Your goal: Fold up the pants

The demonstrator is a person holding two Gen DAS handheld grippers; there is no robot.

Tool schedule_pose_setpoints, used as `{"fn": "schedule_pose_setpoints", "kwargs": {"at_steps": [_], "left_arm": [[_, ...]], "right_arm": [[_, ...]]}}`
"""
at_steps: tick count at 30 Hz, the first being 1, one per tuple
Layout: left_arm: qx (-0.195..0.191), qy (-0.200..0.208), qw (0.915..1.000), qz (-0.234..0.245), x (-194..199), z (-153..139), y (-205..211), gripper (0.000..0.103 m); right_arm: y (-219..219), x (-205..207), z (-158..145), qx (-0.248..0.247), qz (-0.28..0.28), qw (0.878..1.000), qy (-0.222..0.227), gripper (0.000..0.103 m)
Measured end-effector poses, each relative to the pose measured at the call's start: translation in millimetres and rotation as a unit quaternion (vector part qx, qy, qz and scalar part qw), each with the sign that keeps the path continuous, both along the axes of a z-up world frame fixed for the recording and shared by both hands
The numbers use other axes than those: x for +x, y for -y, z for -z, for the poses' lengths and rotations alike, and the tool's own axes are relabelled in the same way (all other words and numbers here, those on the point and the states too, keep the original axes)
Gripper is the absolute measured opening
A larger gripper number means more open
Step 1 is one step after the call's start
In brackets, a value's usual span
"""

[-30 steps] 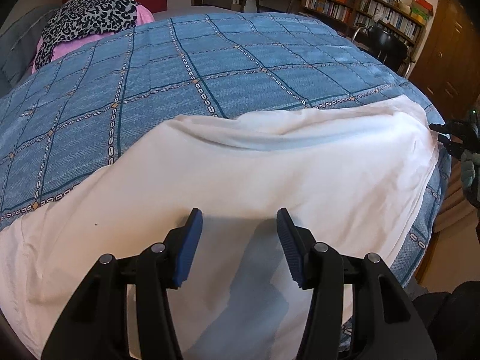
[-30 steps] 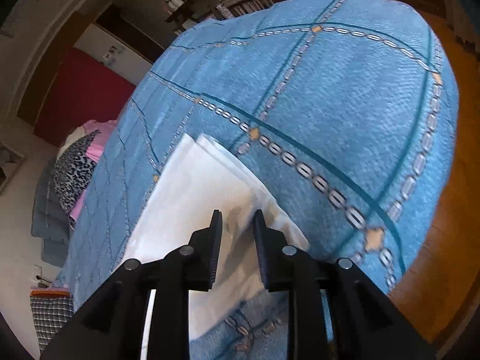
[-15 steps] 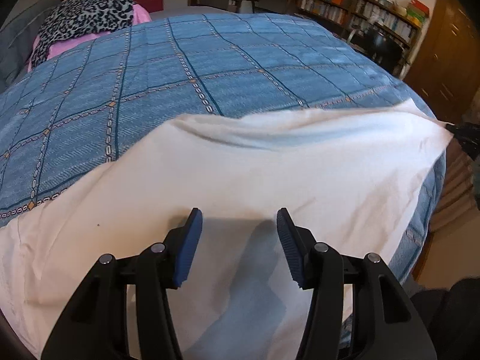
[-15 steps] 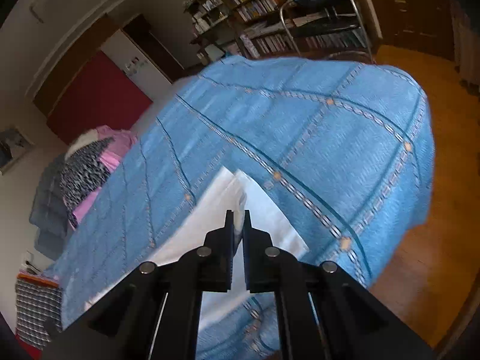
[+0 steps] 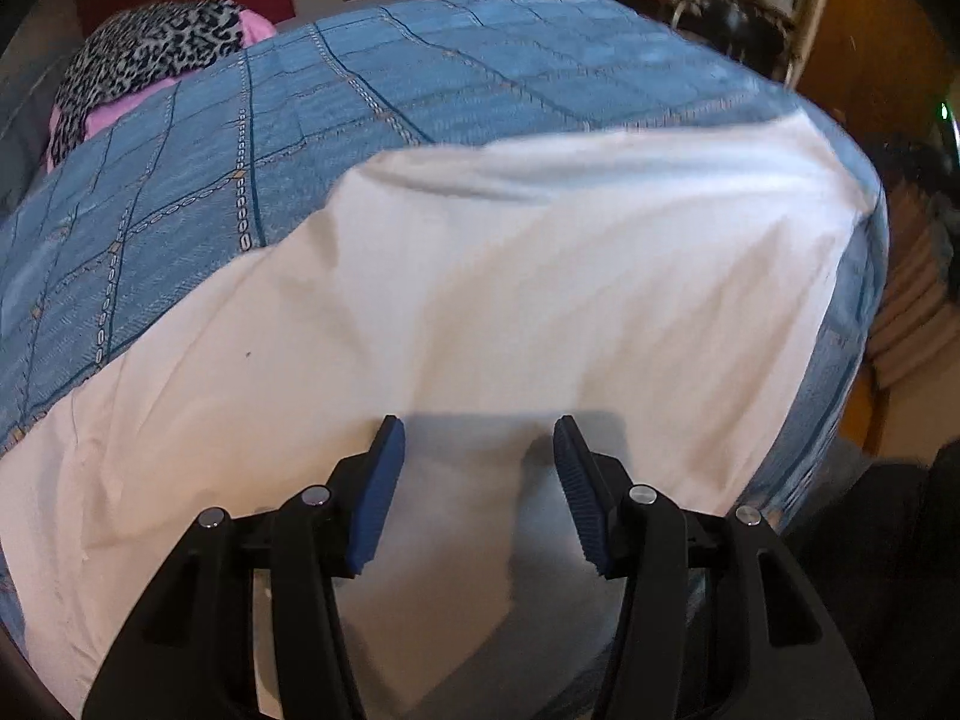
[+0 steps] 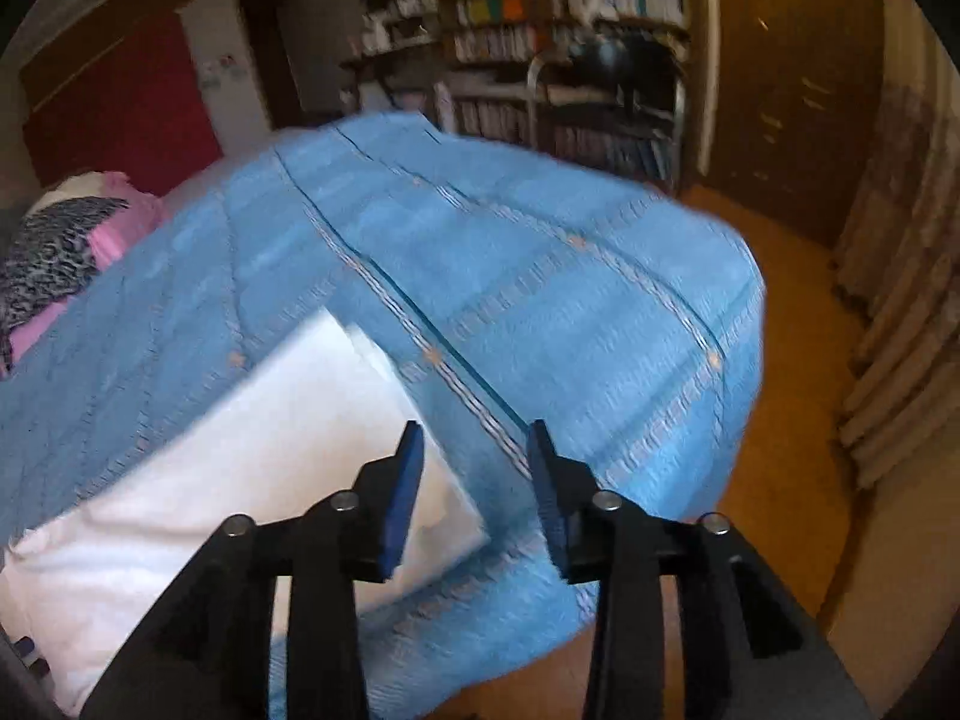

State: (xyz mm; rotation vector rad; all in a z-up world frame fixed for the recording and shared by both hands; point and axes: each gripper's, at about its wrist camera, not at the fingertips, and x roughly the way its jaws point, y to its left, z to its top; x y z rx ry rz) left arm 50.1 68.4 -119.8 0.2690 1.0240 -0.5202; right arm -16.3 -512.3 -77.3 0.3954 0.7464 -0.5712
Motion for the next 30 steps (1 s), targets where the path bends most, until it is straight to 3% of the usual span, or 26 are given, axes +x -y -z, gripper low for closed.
{"fn": "schedule_pose_setpoints", "kwargs": {"at_steps": [3,5,9,12,14,18,20,21,23,26,30], "left_arm": [[-0.054,0.004,0.9985,-0.007,4.5,-13.4,12.4,0.053],[-0.081,0.008,0.9967,0.007,5.6,-20.0,28.5,0.053],[-0.085,0.003,0.9950,0.051,0.2,-16.9,52.0,0.053],[-0.069,-0.030,0.9948,0.069,-10.8,2.9,57.0,0.053],[-0.065,-0.029,0.9950,0.070,-20.4,11.7,54.0,0.053],[-0.092,-0.033,0.9927,0.071,-38.3,16.8,37.9,0.054],[-0.100,-0.042,0.9917,0.069,-41.6,17.6,31.9,0.053],[-0.100,-0.046,0.9916,0.069,-43.0,15.8,30.7,0.054],[-0.103,-0.053,0.9911,0.065,-41.0,12.5,31.0,0.054],[-0.125,-0.065,0.9885,0.056,-25.9,4.5,36.1,0.054],[-0.136,-0.027,0.9879,0.071,-14.6,-14.1,65.5,0.054]], "right_arm": [[-22.0,30.5,-4.1,0.017,-0.070,0.997,0.013,0.054],[-34.2,53.4,2.3,0.025,-0.100,0.995,0.008,0.054],[-42.4,96.9,22.7,0.034,-0.131,0.990,-0.024,0.054],[-34.1,109.4,40.8,0.020,-0.110,0.992,-0.061,0.054],[-21.4,111.3,51.6,0.015,-0.083,0.993,-0.082,0.054],[-4.9,116.2,62.1,0.015,-0.067,0.993,-0.093,0.056],[-3.4,119.0,65.7,0.006,-0.061,0.993,-0.102,0.065],[2.5,121.5,68.5,0.006,-0.047,0.993,-0.107,0.081],[12.8,115.2,71.9,0.035,-0.037,0.994,-0.092,0.085],[1.9,107.1,59.4,0.006,-0.039,0.995,-0.090,0.083],[-25.8,85.0,32.7,-0.037,-0.055,0.996,-0.059,0.083]]}}
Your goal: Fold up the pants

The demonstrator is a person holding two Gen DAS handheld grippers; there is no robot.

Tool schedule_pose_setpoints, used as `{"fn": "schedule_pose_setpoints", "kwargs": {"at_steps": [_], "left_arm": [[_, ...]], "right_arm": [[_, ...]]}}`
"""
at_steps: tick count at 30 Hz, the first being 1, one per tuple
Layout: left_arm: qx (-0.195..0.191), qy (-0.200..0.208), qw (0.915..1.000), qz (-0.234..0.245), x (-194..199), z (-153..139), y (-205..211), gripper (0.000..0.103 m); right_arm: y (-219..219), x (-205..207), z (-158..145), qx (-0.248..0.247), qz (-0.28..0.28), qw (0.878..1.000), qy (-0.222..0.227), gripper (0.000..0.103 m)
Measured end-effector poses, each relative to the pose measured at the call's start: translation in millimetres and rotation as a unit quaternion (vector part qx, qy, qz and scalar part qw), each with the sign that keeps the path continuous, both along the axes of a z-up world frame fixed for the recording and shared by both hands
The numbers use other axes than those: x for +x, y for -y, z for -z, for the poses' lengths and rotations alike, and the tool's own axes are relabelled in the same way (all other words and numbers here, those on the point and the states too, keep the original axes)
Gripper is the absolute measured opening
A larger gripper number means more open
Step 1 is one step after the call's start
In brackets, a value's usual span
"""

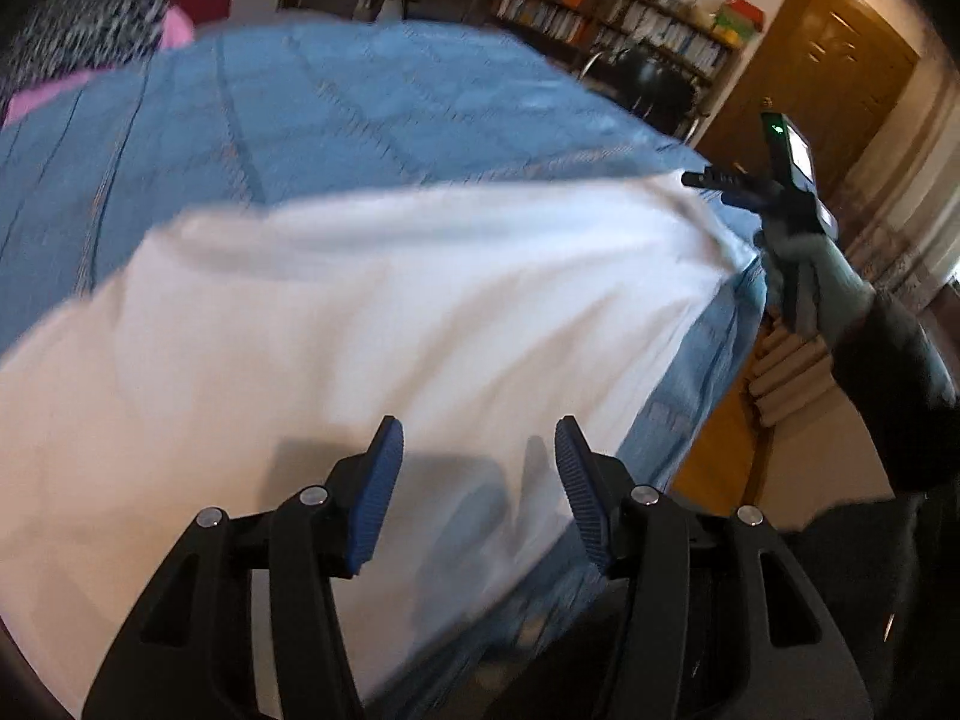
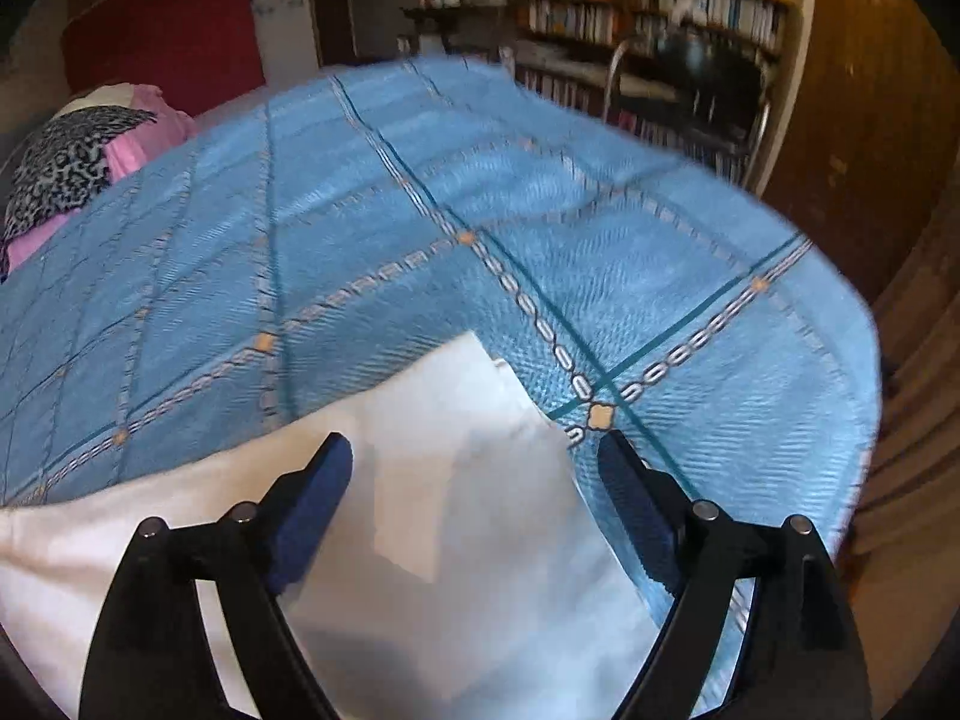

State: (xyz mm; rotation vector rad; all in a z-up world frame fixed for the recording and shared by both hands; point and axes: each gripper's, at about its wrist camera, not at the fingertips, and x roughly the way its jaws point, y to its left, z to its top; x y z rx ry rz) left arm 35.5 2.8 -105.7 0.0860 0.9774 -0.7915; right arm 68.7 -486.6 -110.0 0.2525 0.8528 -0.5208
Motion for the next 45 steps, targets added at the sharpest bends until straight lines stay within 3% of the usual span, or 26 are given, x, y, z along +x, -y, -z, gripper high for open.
{"fn": "schedule_pose_setpoints", "kwargs": {"at_steps": [4,9,15,17,21,24,29,32,35,40,45], "left_arm": [[-0.008,0.003,0.9999,0.011,9.7,-1.5,35.0,0.055],[0.017,-0.007,0.9990,0.041,4.2,14.9,60.6,0.055],[0.067,0.004,0.9953,0.070,-21.3,28.9,65.6,0.056],[0.083,0.019,0.9927,0.086,-30.3,30.1,65.6,0.059],[0.078,0.013,0.9918,0.101,-32.2,25.7,64.3,0.060],[0.045,-0.001,0.9935,0.104,-27.0,15.0,65.9,0.060],[0.009,0.039,0.9915,0.124,-26.3,-15.6,95.1,0.062],[0.010,0.052,0.9910,0.123,-18.2,-22.1,118.2,0.062],[0.012,0.054,0.9908,0.124,-7.5,-19.3,137.1,0.063],[0.022,0.028,0.9934,0.109,15.3,-3.6,161.1,0.063],[0.029,0.009,0.9952,0.094,20.0,8.9,159.1,0.063]], "right_arm": [[-35.8,-19.8,-14.9,0.026,-0.052,0.998,0.032,0.084],[-84.9,-30.5,-5.3,0.096,-0.142,0.985,0.022,0.084],[-122.3,-47.5,21.9,0.085,-0.195,0.977,-0.023,0.084],[-130.8,-62.2,32.7,0.059,-0.208,0.976,-0.033,0.085],[-141.1,-88.1,46.3,0.042,-0.216,0.975,-0.045,0.090],[-133.8,-98.8,50.3,0.075,-0.209,0.974,-0.039,0.090],[-101.3,-113.6,27.1,0.141,-0.174,0.974,0.028,0.089],[-71.3,-124.6,12.2,0.170,-0.133,0.974,0.070,0.089],[-38.7,-136.2,-2.4,0.162,-0.089,0.976,0.110,0.085],[6.0,-132.2,-2.7,0.124,-0.054,0.984,0.114,0.080],[45.5,-111.2,11.6,0.131,-0.027,0.984,0.117,0.076]]}}
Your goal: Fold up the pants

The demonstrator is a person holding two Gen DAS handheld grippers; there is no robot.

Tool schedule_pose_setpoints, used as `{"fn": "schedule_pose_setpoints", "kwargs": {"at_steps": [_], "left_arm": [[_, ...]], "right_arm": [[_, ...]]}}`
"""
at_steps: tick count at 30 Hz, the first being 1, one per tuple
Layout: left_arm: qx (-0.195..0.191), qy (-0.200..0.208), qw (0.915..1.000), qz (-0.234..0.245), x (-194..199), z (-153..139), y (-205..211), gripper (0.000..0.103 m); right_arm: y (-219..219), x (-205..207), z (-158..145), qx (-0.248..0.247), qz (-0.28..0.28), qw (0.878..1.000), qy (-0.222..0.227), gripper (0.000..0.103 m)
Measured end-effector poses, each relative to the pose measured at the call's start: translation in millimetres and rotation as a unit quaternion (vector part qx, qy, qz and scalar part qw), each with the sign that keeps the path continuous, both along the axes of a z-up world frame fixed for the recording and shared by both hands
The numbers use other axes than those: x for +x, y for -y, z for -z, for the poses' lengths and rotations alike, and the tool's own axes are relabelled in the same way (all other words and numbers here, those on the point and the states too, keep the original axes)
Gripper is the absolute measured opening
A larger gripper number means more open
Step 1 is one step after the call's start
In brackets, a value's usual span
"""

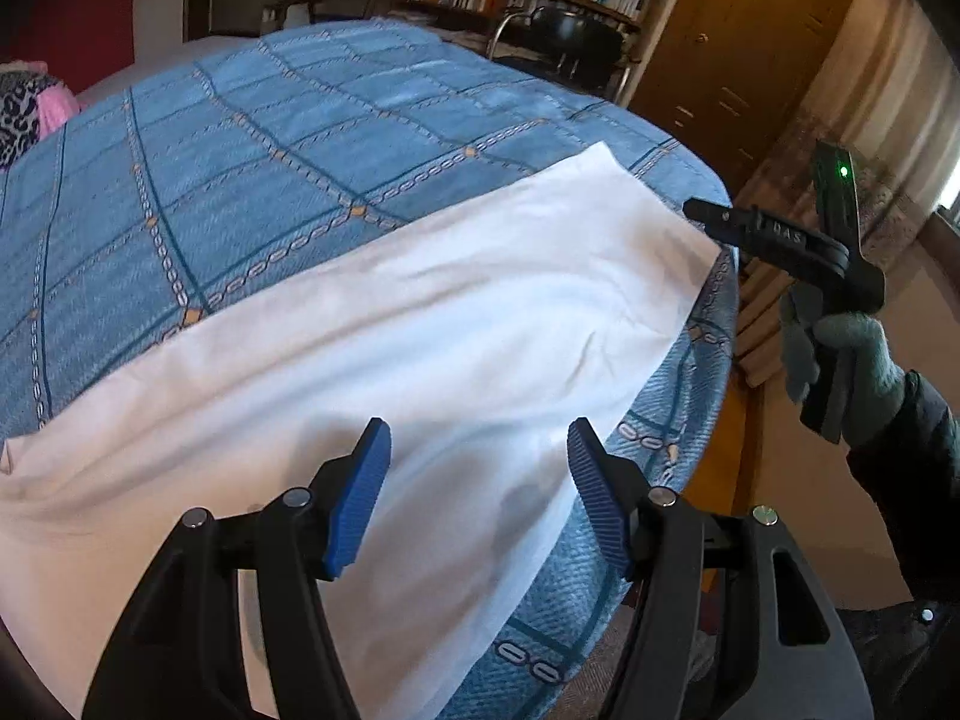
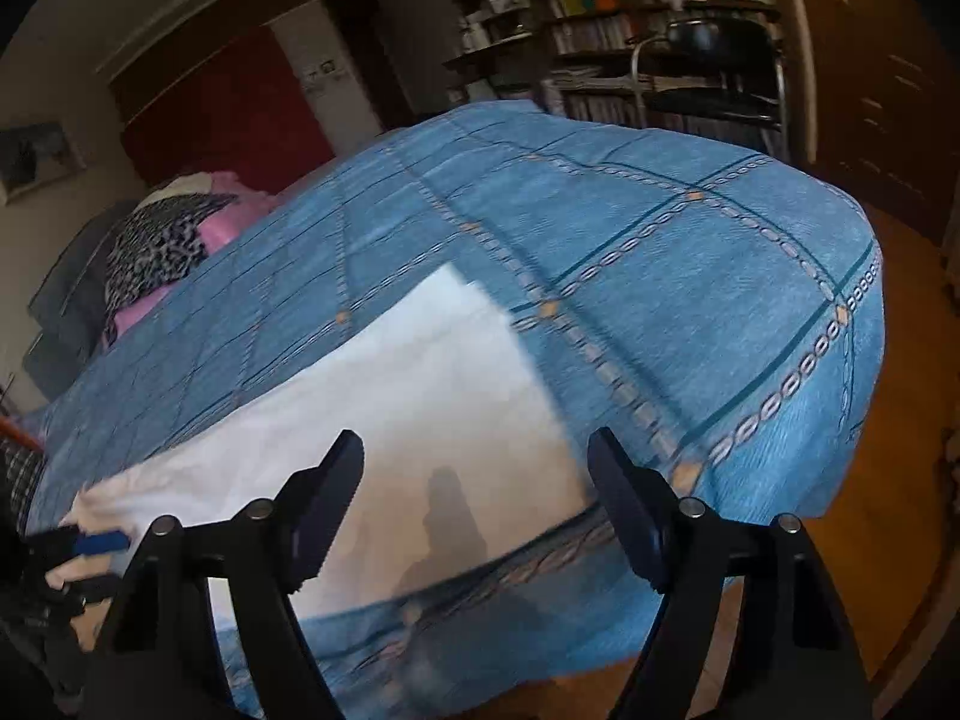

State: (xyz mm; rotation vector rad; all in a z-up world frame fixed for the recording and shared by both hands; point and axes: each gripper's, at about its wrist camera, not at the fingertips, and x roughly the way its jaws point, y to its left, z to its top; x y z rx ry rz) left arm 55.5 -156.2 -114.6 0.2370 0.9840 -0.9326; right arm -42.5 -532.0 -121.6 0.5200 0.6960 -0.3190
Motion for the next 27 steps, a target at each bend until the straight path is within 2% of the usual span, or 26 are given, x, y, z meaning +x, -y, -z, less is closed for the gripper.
{"fn": "schedule_pose_setpoints", "kwargs": {"at_steps": [2,4,7,8,10,13,20,27], "left_arm": [[0.006,-0.004,1.0000,-0.004,2.2,4.6,0.4,0.063],[0.009,-0.007,0.9999,-0.007,3.6,7.8,0.6,0.063],[0.012,-0.012,0.9998,-0.011,7.1,12.6,1.7,0.063],[0.013,-0.013,0.9998,-0.012,7.5,13.9,1.4,0.063],[0.014,-0.014,0.9997,-0.013,8.0,14.6,1.9,0.063],[0.013,-0.015,0.9997,-0.012,8.8,13.8,0.8,0.063],[-0.007,-0.018,0.9994,-0.029,12.5,1.6,-8.8,0.063],[-0.049,-0.016,0.9961,-0.072,25.0,-21.7,-42.6,0.063]], "right_arm": [[7.6,9.2,7.8,0.017,-0.003,1.000,-0.001,0.070],[9.9,20.8,18.8,0.040,-0.011,0.999,-0.002,0.059],[6.8,31.3,30.5,0.032,-0.010,0.999,-0.009,0.056],[5.4,31.9,31.6,0.031,-0.011,0.999,-0.009,0.051],[4.1,31.2,32.7,0.040,-0.018,0.999,-0.008,0.032],[3.0,31.3,27.3,0.056,-0.025,0.998,0.001,0.018],[-12.8,30.2,-23.3,0.060,-0.043,0.995,0.073,0.016],[-67.7,61.7,-75.1,0.064,-0.131,0.980,0.133,0.014]]}}
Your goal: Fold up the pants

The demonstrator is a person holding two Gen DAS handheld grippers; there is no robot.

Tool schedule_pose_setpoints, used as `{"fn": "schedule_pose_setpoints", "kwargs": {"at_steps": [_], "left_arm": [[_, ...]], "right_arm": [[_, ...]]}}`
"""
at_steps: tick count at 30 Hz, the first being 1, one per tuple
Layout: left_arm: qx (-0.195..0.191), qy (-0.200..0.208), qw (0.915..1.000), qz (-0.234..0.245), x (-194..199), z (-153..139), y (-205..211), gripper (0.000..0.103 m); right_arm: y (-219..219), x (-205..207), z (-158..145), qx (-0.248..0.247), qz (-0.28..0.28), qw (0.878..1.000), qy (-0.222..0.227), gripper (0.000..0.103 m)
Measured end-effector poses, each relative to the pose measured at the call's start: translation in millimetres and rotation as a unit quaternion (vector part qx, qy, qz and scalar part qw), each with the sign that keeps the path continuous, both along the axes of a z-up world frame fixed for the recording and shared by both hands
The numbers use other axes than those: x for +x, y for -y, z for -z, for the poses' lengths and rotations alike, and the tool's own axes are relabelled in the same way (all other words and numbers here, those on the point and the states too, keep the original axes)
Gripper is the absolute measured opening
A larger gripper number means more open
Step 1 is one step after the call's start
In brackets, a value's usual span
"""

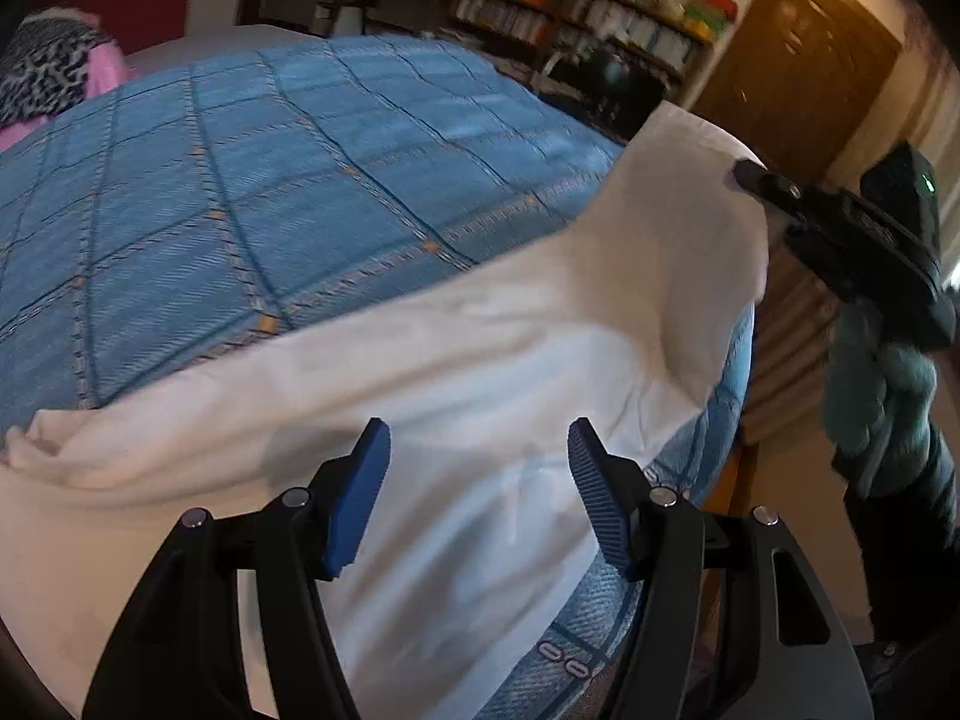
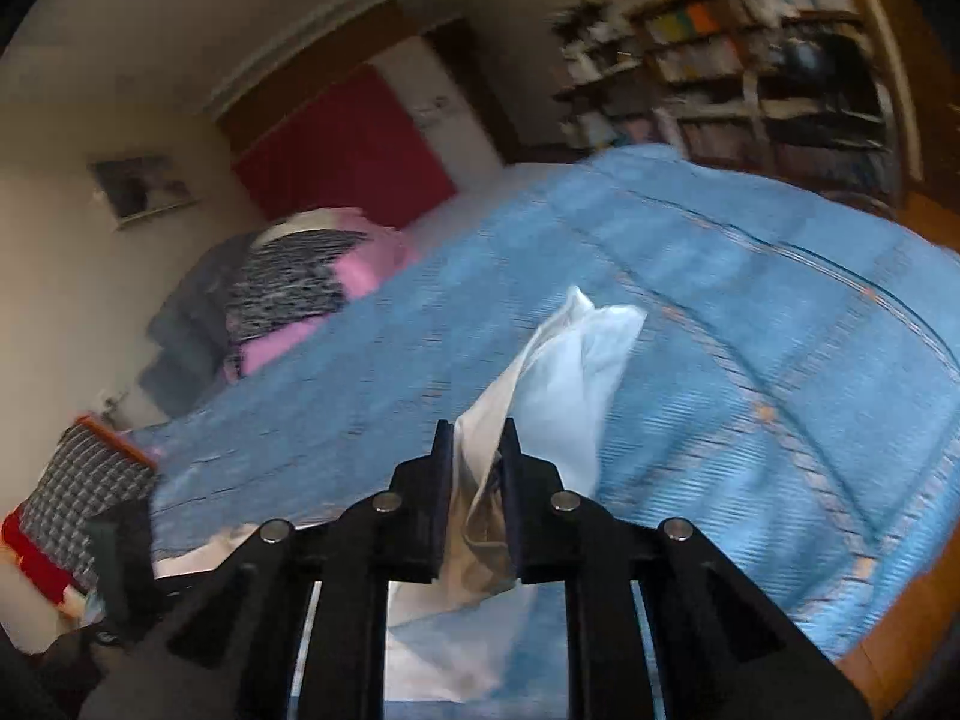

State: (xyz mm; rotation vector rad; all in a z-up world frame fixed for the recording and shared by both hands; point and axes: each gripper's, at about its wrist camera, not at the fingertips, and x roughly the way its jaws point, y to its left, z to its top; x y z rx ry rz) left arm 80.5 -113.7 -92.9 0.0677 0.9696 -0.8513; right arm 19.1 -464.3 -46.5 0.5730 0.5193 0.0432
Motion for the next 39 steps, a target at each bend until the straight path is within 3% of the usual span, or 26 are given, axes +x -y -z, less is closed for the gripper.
{"fn": "schedule_pose_setpoints", "kwargs": {"at_steps": [8,12,17,20,29,35,39], "left_arm": [[-0.051,-0.021,0.9964,-0.064,18.4,-11.4,-57.8,0.065],[-0.081,-0.031,0.9932,-0.078,18.2,-11.2,-82.5,0.070],[-0.084,-0.043,0.9926,-0.076,16.1,-3.8,-90.7,0.074],[-0.094,-0.058,0.9917,-0.066,15.7,-0.6,-85.5,0.077],[-0.092,-0.067,0.9934,-0.013,10.0,1.8,-41.1,0.085],[-0.081,-0.087,0.9929,0.008,11.5,8.6,-9.6,0.085],[-0.072,-0.115,0.9908,0.008,19.1,19.3,8.4,0.086]], "right_arm": [[-91.6,21.5,-7.2,-0.002,-0.109,0.994,0.006,0.009],[-133.0,32.3,6.7,-0.008,-0.155,0.988,-0.013,0.002],[-175.7,33.2,25.6,-0.032,-0.200,0.978,-0.049,0.003],[-174.3,26.1,30.8,-0.042,-0.193,0.978,-0.061,0.004],[-109.3,4.9,56.5,-0.046,-0.075,0.990,-0.110,0.004],[-115.2,13.2,92.0,-0.023,-0.109,0.981,-0.158,0.006],[-122.4,-1.2,105.5,-0.009,-0.125,0.979,-0.162,0.006]]}}
